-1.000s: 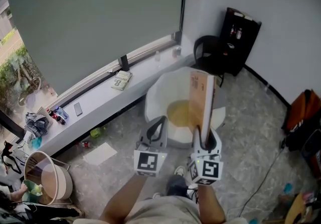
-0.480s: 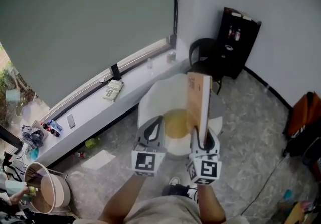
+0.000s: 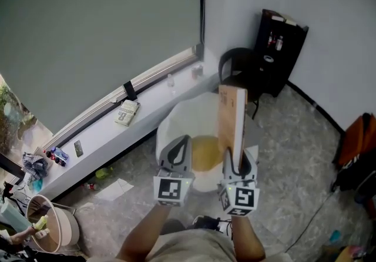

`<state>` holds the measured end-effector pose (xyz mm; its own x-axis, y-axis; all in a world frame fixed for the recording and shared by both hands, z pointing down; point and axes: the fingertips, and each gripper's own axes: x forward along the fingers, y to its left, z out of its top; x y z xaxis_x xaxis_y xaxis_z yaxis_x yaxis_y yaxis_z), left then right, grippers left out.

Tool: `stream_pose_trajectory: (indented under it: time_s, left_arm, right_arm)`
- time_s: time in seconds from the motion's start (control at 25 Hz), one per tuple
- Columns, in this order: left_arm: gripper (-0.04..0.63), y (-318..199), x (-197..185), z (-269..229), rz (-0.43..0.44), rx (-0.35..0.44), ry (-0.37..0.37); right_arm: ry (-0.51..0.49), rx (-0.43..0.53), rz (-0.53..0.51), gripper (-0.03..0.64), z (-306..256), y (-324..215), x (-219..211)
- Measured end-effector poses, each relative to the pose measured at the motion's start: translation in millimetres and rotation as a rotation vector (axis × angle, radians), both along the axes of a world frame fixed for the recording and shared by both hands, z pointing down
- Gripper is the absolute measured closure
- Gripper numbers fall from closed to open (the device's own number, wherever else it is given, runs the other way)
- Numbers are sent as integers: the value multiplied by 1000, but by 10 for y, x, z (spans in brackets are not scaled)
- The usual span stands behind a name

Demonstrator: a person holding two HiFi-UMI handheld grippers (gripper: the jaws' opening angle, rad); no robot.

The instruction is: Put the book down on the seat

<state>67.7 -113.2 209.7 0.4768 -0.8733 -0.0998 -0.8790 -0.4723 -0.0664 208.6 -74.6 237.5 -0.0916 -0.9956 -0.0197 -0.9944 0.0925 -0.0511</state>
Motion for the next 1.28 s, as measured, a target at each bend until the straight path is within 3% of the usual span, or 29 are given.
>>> stream_pose_trajectory:
  time_s: [0.36, 0.68, 1.28]
  left_arm:
    - [589, -553, -74, 242, -5, -38, 7]
    - [589, -1287, -366, 431, 19, -79, 12]
    - [589, -2470, -908, 1224, 79, -234, 13]
  right_arm:
    - [16, -50, -14, 466, 241, -525, -108]
    - [24, -109, 9, 466, 449, -1239, -408]
    - [48, -292, 68, 466, 1269, -2293, -878]
